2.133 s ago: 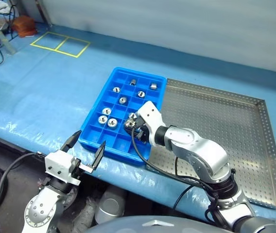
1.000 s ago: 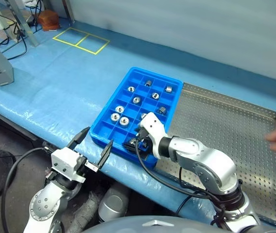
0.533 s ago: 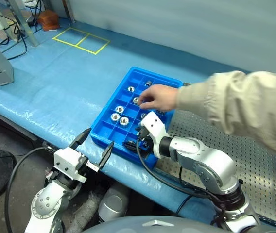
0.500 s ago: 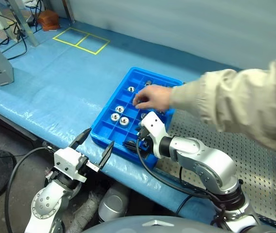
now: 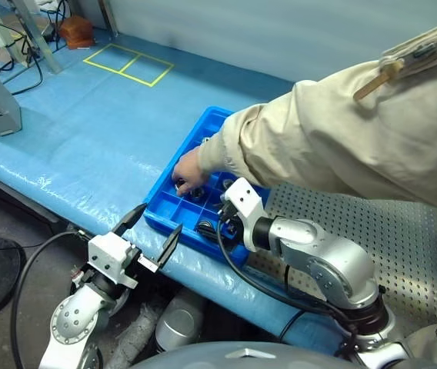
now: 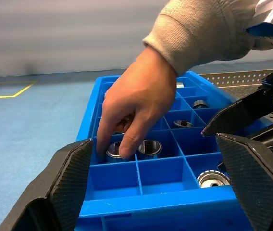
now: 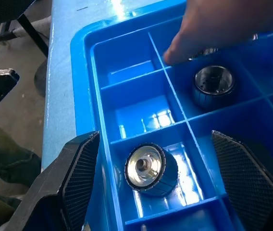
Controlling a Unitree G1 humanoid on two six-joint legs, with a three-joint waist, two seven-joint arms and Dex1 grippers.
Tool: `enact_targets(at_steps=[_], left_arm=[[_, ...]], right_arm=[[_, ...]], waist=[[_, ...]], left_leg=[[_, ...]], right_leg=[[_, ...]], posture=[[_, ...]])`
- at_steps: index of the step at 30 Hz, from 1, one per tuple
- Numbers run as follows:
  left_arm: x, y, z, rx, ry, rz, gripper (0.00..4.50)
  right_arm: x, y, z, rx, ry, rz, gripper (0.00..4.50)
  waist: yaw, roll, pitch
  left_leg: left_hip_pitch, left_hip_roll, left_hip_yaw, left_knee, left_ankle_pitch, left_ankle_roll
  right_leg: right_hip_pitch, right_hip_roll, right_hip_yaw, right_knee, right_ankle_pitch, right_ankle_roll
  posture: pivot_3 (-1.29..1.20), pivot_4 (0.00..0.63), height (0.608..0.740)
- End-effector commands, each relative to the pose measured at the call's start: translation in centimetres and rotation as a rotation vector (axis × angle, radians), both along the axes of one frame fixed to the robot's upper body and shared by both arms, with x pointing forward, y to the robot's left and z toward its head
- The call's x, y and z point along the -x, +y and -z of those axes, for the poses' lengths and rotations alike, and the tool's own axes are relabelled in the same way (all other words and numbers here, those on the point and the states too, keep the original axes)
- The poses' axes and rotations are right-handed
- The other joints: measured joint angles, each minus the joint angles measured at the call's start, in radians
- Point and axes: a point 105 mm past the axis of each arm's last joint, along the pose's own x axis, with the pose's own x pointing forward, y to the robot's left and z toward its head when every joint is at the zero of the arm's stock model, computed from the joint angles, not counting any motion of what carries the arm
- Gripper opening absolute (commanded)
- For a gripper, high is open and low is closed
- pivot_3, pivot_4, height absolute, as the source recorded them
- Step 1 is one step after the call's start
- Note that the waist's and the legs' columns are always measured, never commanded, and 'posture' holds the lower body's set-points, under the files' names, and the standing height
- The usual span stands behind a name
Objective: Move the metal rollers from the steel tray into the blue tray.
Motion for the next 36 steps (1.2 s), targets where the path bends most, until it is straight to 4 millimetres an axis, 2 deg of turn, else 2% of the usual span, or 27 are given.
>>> enact_targets(at_steps=[1,36], left_arm=[[0.1,-0.3,-0.5,0.004,-0.024,0.017,4.5],[0.1,-1.5,0.1,0.009,-0.007,0.059,4.5]], right_arm=[[0.1,0.3,-1.1,-0.029,-0.047,-0.007,3.91],[0.2,0.6,-0.9,-0.032,-0.045,0.003,3.91]], waist=[[-0.001,0.0,0.0],[-0.012,-0.001,-0.002]], left_leg=[[0.0,0.0,0.0,0.0,0.0,0.0],[0.0,0.0,0.0,0.001,0.0,0.0]], right_leg=[[0.0,0.0,0.0,0.0,0.0,0.0],[0.0,0.0,0.0,0.001,0.0,0.0]], posture=[[0.48,0.15,0.74],[0.47,0.15,0.74]])
